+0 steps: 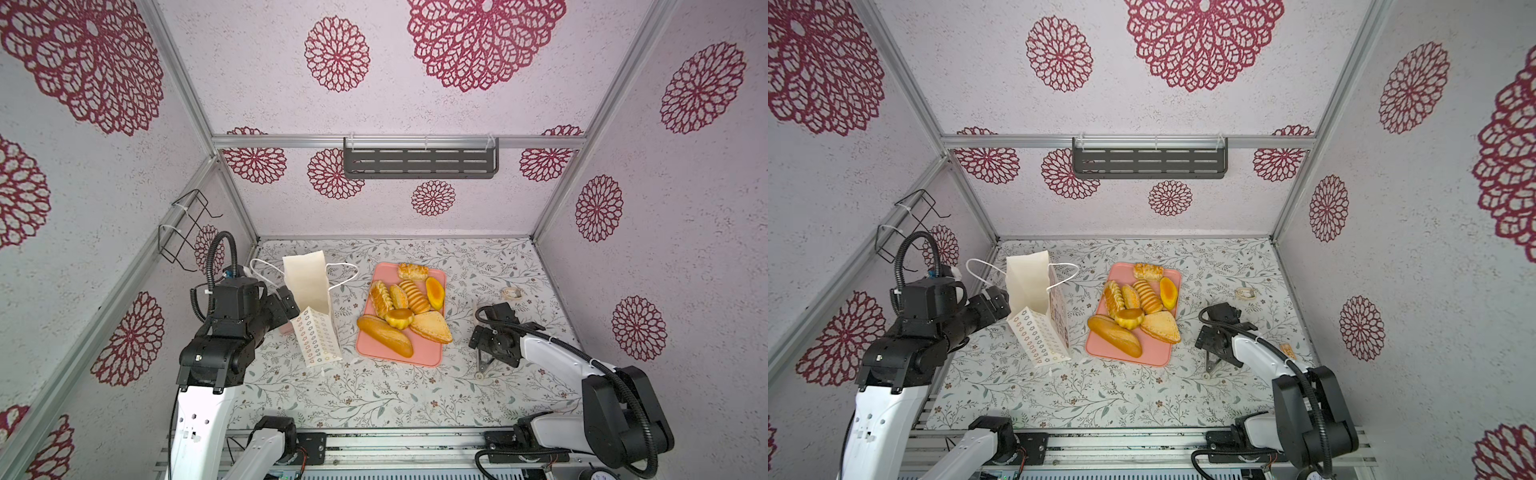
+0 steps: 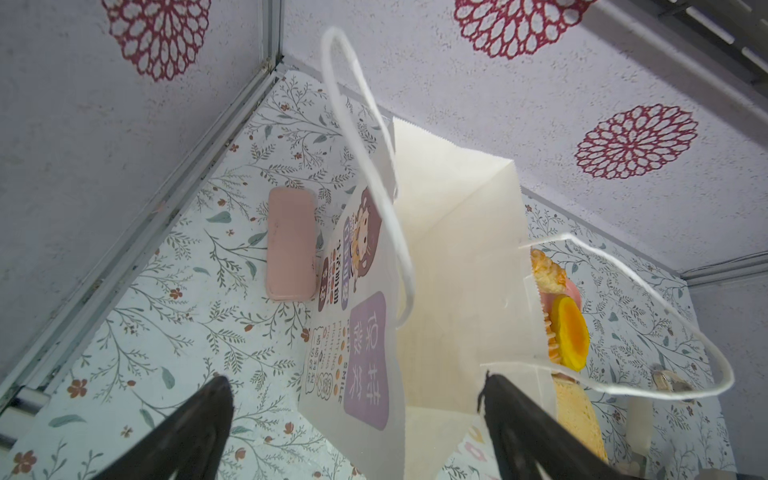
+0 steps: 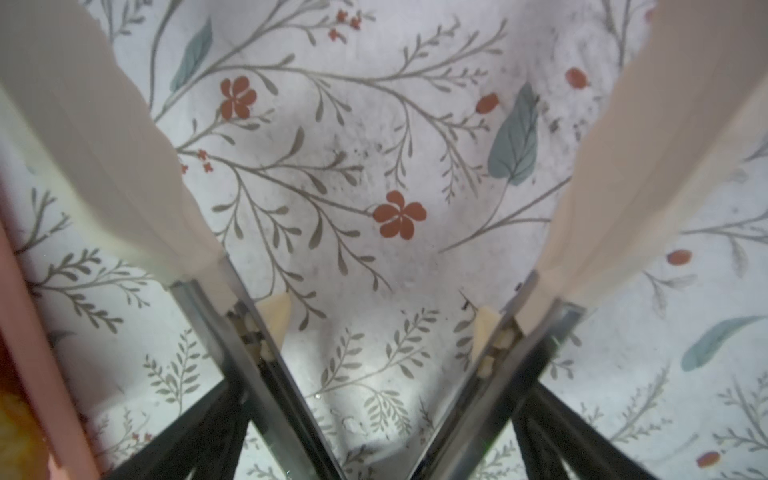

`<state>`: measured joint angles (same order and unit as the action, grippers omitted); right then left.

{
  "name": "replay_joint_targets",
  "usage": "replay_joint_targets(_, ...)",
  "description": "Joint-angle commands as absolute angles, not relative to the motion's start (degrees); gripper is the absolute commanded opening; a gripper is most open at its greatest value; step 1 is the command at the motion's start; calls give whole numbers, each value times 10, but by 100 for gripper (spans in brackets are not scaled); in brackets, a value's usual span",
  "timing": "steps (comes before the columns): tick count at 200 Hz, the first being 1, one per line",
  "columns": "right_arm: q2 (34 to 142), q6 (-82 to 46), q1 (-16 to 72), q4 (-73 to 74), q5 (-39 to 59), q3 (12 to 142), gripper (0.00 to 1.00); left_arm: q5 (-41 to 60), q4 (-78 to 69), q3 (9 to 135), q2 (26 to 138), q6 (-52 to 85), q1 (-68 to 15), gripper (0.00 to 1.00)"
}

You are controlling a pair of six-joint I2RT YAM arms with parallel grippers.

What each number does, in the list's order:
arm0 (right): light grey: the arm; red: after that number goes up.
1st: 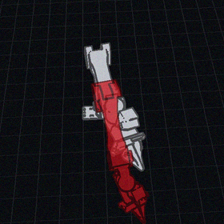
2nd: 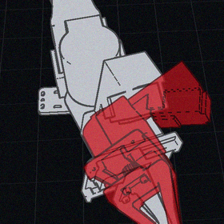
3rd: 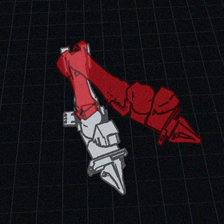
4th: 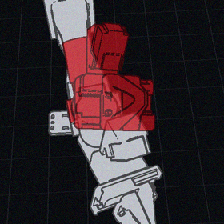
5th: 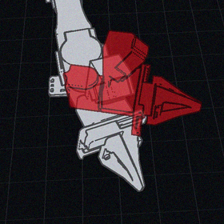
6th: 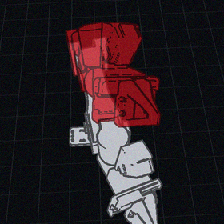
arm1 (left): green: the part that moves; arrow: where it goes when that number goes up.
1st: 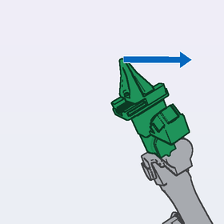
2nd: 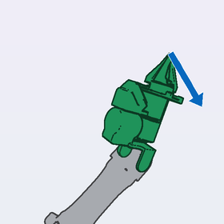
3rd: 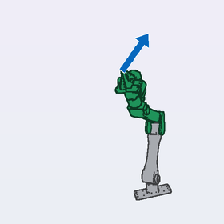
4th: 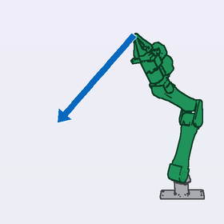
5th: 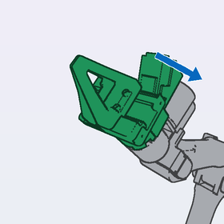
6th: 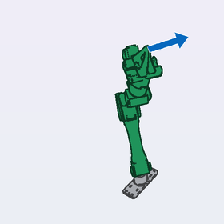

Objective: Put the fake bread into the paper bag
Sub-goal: 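Grip the bag's rim with the left gripper while the right gripper grasps the tongs, then lift the tongs with the right gripper and swing them over the bread tray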

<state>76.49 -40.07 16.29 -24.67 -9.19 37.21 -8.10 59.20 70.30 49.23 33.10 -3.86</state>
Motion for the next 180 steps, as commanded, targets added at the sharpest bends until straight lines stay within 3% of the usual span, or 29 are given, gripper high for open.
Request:
replay_joint_targets(1,783,-397,164,-239,-121,394,98,-65,549,696,483,357,-28,97)
replay_joint_targets(85,824,-386,164,-220,-132,392,93,-48,540,694,483,352,-19,97)
replay_joint_targets(135,812,-395,164,-208,-114,373,99,-46,540,694,480,348,-18,97)
replay_joint_targets(180,804,-405,164,-204,-109,360,97,-46,537,689,471,349,-16,97)
